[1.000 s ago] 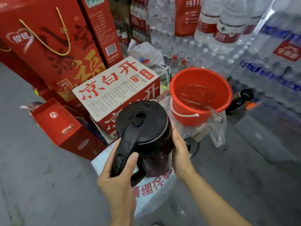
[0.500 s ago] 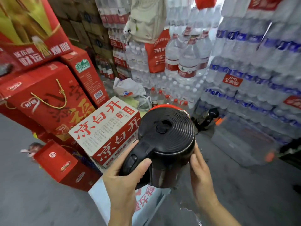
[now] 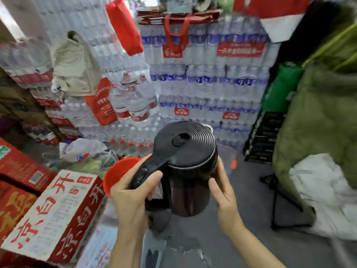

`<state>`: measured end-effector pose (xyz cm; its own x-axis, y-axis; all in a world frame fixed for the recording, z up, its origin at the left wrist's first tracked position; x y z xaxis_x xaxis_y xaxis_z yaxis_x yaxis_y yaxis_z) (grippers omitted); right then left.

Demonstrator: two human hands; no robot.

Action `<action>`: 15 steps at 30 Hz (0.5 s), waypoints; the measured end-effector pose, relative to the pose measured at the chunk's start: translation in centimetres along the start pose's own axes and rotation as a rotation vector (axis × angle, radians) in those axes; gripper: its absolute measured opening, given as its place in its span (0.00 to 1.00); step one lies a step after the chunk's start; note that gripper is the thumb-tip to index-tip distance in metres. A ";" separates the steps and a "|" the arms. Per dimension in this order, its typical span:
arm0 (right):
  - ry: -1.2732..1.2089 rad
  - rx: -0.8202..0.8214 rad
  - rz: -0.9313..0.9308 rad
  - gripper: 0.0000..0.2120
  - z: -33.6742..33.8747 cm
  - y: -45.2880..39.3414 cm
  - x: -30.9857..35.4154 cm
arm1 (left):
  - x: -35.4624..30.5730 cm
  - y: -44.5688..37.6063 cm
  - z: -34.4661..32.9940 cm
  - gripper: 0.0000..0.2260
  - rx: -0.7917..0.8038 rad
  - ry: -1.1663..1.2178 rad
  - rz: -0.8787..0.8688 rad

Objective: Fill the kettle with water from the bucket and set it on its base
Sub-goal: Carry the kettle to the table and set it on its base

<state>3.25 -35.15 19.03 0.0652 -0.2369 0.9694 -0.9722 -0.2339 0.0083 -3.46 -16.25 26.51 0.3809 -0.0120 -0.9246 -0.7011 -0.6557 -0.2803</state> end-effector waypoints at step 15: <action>-0.164 -0.613 0.177 0.30 19.8 8.4 5.4 | 3.2 7.2 -22.3 0.18 0.664 0.177 0.136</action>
<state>-0.11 -57.05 19.44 -0.1213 -0.3741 0.9194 -0.9200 0.3902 0.0373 6.14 -37.84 27.34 0.3166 -0.2213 -0.9224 -0.9480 -0.0400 -0.3158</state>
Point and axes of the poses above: each hand's wrist, its own y-axis away from the middle knuckle, its own z-axis out of the back of the hand, x = y × z, the point moved 4 cm from there along -y, towards the middle knuckle, and after that the axes turned 9 degrees about -z, right-handed, at the moved point
